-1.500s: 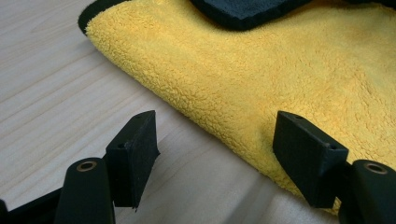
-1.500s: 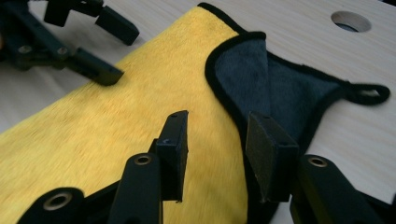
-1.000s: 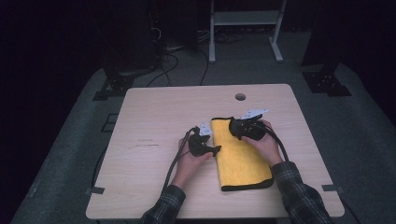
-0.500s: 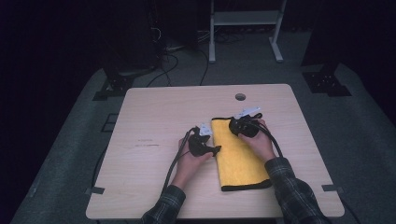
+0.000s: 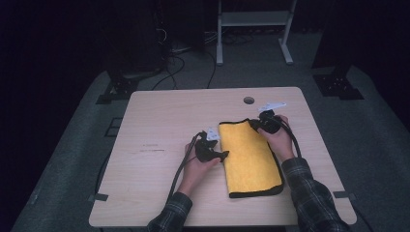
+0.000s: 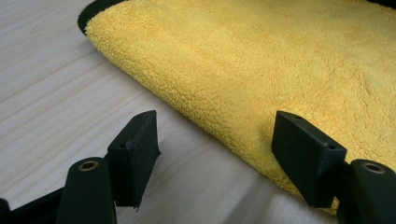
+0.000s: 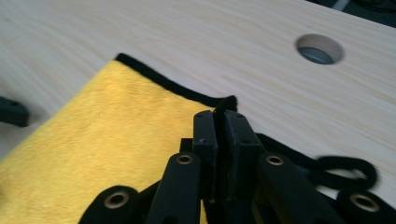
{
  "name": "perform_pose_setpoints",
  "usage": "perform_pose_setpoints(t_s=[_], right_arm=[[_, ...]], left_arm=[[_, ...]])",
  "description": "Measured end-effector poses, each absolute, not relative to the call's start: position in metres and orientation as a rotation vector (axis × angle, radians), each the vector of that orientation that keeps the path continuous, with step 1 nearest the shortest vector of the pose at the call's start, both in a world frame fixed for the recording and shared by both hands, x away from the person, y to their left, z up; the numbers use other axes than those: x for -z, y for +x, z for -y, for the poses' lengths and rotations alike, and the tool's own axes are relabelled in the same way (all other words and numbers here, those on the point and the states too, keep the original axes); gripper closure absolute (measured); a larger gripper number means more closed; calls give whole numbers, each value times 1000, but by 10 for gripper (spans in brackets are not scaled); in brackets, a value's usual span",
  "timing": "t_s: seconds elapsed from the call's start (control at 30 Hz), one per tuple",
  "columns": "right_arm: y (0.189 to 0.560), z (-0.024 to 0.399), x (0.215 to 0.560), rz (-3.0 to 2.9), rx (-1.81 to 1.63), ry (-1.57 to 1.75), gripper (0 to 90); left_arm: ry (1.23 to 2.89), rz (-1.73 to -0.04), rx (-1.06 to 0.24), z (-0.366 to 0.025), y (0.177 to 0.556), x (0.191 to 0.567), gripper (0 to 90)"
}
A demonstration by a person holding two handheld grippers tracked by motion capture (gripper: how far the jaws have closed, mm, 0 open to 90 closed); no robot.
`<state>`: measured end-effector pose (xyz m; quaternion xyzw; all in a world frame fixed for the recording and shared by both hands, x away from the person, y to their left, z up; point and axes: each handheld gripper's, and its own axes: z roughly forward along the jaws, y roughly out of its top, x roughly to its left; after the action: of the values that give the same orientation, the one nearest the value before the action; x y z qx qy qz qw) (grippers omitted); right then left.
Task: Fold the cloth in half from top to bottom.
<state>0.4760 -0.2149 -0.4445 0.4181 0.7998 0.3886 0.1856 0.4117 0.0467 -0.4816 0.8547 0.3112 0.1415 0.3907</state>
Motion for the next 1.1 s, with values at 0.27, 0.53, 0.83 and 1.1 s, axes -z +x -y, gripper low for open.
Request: perform_pose_setpoints(t_s=[0.27, 0.53, 0.83, 1.1], right_arm=[[490, 246, 441, -2189, -1028, 1256, 819], [485, 270, 440, -2143, -1029, 1287, 717], [469, 269, 444, -2224, -1083, 1227, 632], [487, 271, 455, -2172, -1137, 1286, 549]], left_arm=[[2168, -793, -357, -47, 412, 482, 305], [2168, -797, -351, -47, 412, 482, 306], [2124, -845, -331, -51, 425, 478, 309], [2051, -924, -333, -63, 468, 465, 339]])
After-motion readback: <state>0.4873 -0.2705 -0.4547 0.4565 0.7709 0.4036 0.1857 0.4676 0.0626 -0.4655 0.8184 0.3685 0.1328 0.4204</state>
